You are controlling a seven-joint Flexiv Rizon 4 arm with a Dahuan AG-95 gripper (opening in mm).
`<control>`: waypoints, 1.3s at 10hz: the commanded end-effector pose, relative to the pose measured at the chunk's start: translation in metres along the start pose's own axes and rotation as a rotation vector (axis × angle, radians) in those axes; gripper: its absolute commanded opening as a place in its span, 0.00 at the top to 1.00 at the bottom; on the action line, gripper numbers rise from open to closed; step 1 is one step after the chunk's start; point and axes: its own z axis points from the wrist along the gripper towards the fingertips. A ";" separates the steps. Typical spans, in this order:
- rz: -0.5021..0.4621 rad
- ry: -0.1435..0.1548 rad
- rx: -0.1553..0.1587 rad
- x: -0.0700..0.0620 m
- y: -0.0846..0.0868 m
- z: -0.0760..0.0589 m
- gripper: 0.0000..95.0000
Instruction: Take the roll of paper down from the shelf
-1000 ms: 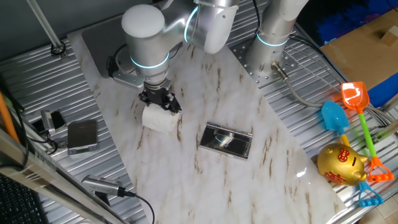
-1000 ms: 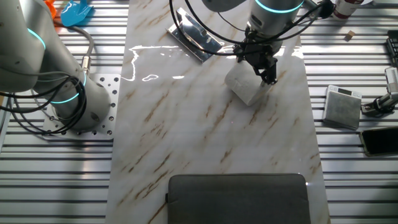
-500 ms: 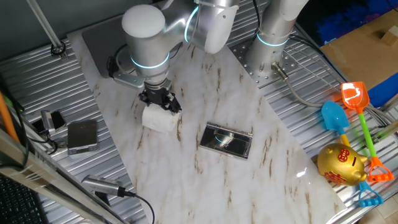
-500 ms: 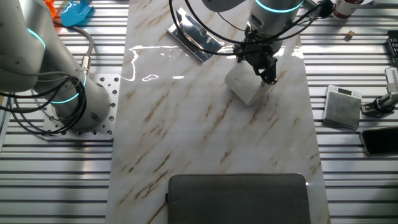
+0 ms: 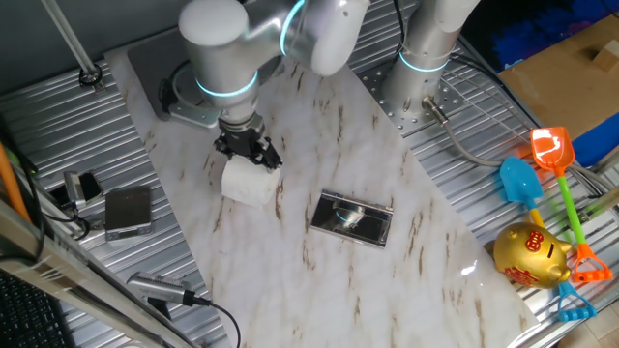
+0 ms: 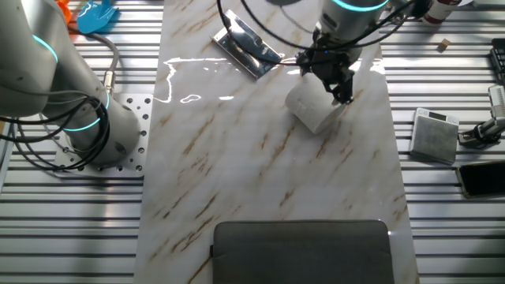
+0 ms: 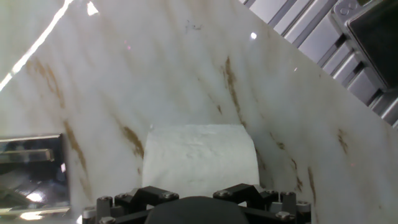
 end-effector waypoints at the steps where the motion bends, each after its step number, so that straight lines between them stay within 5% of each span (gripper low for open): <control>1: -0.005 -0.017 -0.011 -0.002 -0.003 0.001 0.00; 7: -0.052 -0.029 -0.038 -0.013 -0.047 0.004 0.00; 9: -0.002 -0.049 -0.096 -0.017 -0.053 0.008 0.00; 10: 0.038 -0.045 -0.129 -0.017 -0.053 0.010 0.20; 13: 0.051 -0.037 -0.143 -0.016 -0.052 0.013 0.20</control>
